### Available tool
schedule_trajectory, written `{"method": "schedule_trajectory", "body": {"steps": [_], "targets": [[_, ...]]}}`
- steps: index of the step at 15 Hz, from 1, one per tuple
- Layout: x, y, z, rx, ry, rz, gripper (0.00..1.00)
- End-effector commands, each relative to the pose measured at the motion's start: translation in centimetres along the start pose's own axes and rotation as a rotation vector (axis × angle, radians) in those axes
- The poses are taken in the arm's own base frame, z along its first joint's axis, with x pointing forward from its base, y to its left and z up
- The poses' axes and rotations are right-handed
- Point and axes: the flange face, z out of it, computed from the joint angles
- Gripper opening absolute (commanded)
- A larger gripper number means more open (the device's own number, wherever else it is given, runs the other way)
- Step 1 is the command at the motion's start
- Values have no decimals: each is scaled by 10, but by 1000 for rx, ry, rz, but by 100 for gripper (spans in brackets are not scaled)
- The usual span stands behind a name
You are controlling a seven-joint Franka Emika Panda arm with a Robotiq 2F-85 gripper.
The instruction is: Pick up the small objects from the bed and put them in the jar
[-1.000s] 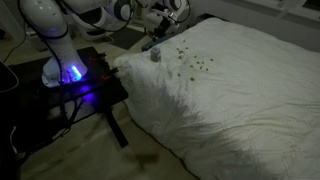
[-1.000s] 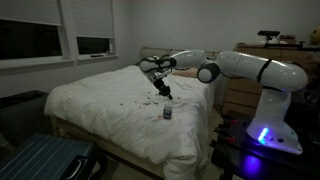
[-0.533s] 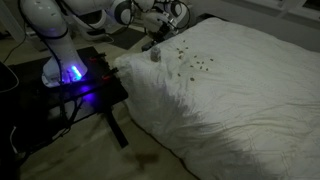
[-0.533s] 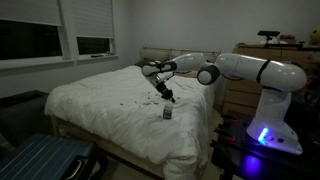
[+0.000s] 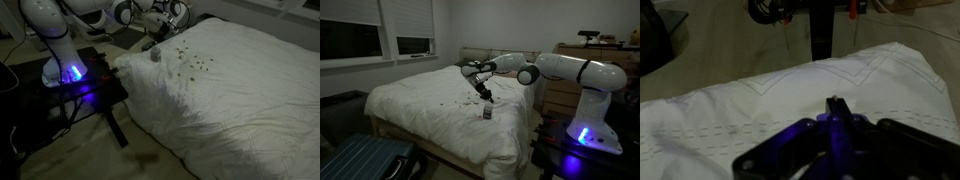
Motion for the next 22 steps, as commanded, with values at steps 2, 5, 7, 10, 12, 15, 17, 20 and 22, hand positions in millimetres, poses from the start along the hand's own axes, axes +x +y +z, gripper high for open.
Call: {"method": "schedule_trajectory", "body": {"steps": [2,5,7,10,12,15,17,20,22], "targets": [[1,-5,-12,-46,67,-6,1],[4,-7,-13,-55,92,-6,1],[7,-8,-16,-72,116,-2,1],[9,-9,-17,-81,131,0,1],[10,-11,-17,-92,138,0,29],[11,-13,-18,-97,149,2,37],[11,-14,-19,-100,155,1,12],[11,-16,-19,-98,158,0,1],[11,-17,-19,-97,158,0,31]]}}
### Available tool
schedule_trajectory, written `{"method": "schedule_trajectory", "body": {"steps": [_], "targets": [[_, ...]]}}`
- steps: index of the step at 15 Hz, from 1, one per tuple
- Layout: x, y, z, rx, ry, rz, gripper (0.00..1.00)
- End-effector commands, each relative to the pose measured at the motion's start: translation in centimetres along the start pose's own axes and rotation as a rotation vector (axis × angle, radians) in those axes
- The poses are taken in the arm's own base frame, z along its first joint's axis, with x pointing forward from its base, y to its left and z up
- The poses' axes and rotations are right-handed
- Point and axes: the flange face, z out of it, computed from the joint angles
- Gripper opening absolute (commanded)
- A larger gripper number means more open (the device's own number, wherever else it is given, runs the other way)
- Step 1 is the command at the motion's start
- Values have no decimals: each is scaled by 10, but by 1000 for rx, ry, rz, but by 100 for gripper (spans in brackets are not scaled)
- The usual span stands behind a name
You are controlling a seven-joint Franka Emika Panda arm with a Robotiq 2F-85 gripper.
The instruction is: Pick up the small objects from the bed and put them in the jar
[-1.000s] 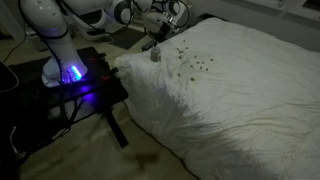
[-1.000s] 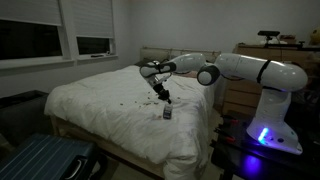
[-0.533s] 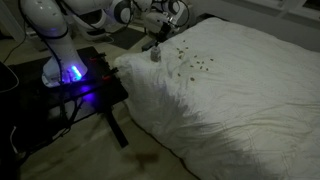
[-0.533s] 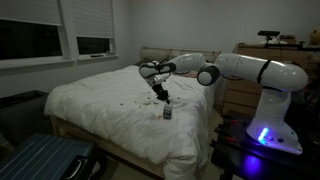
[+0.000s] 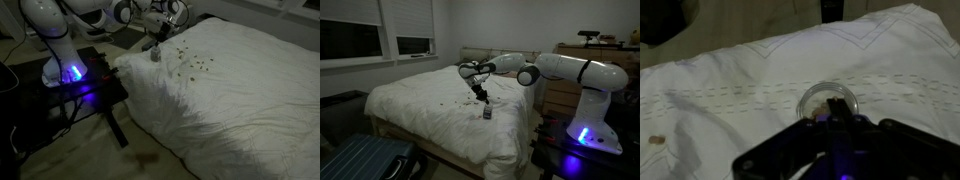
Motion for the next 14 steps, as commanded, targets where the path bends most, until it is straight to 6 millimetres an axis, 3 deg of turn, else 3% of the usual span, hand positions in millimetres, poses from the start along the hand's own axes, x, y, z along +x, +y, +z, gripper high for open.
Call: {"method": "schedule_trajectory", "body": {"steps": [1,7,8,10,14], "targets": [[-1,2,-5,-24,16,-8,32],[-1,3,-5,-23,19,-7,74],[-1,3,-7,-25,23,0,33],[-4,8,-17,-25,50,22,36],[-24,28,-59,-10,138,55,4]]}}
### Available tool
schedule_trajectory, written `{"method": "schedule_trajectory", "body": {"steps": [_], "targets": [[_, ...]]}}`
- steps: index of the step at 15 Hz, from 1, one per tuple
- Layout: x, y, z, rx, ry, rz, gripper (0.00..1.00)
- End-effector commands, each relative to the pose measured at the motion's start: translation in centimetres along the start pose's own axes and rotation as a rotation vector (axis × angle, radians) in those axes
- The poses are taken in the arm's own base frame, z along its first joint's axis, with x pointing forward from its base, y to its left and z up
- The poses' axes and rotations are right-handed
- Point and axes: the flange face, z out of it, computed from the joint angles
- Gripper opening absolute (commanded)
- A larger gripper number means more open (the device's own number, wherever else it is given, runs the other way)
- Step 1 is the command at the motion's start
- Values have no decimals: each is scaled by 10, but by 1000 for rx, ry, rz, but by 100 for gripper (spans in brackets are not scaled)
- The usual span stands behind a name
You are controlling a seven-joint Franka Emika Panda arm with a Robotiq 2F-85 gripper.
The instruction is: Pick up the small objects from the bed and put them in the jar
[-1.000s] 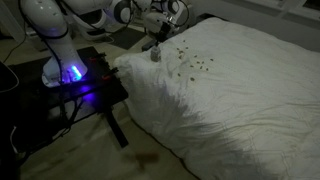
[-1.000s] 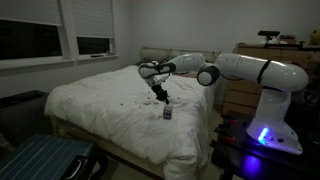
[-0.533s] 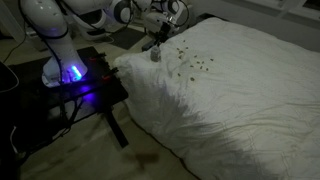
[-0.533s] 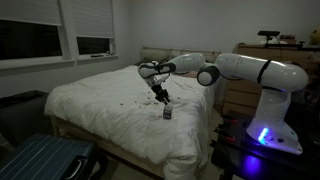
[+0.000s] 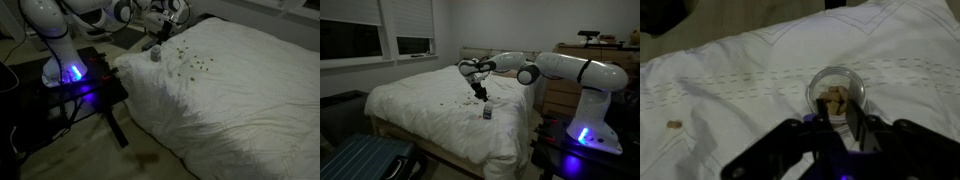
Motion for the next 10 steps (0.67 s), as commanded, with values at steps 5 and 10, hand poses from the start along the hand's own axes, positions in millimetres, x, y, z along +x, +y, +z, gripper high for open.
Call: {"method": "schedule_trajectory", "body": {"steps": [5,10], "targets": [[-57,53,-108,23,174,111,27],[-74,77,-156,4,355,282,62]]}}
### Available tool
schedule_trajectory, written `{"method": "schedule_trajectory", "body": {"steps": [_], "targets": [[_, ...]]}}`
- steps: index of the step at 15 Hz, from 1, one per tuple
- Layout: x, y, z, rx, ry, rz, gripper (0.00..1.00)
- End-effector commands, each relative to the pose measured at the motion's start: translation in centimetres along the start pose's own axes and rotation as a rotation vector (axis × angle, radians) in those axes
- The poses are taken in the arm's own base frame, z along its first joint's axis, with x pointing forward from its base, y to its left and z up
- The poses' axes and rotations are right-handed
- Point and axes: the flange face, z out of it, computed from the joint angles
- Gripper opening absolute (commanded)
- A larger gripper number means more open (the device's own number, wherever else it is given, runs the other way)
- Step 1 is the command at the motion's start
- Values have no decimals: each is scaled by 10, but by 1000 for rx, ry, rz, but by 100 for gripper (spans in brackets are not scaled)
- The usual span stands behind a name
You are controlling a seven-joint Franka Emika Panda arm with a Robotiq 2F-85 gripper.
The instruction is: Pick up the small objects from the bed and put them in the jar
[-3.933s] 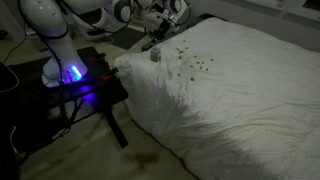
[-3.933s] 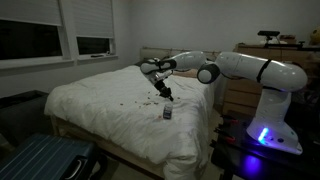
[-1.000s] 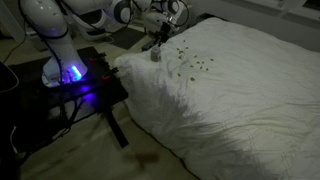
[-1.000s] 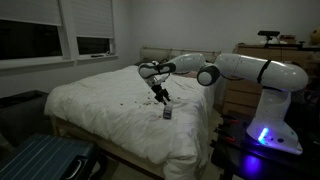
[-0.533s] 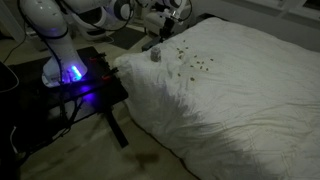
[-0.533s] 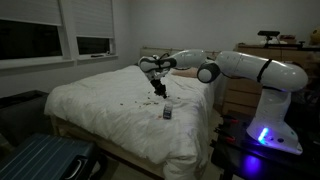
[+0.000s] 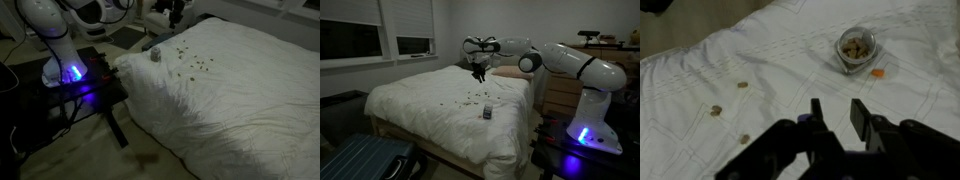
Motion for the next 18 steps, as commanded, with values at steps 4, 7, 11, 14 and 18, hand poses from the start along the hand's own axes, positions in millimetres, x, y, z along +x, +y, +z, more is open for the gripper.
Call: {"method": "schedule_trajectory", "body": {"steps": [4,7,11,14,18], "targets": [[8,19,-35,-65,187,276,92],[15,31,-31,-68,219,409,100],[25,49,-8,-28,190,458,100],[42,59,25,-11,180,451,100],[64,58,70,-2,191,440,100]]}}
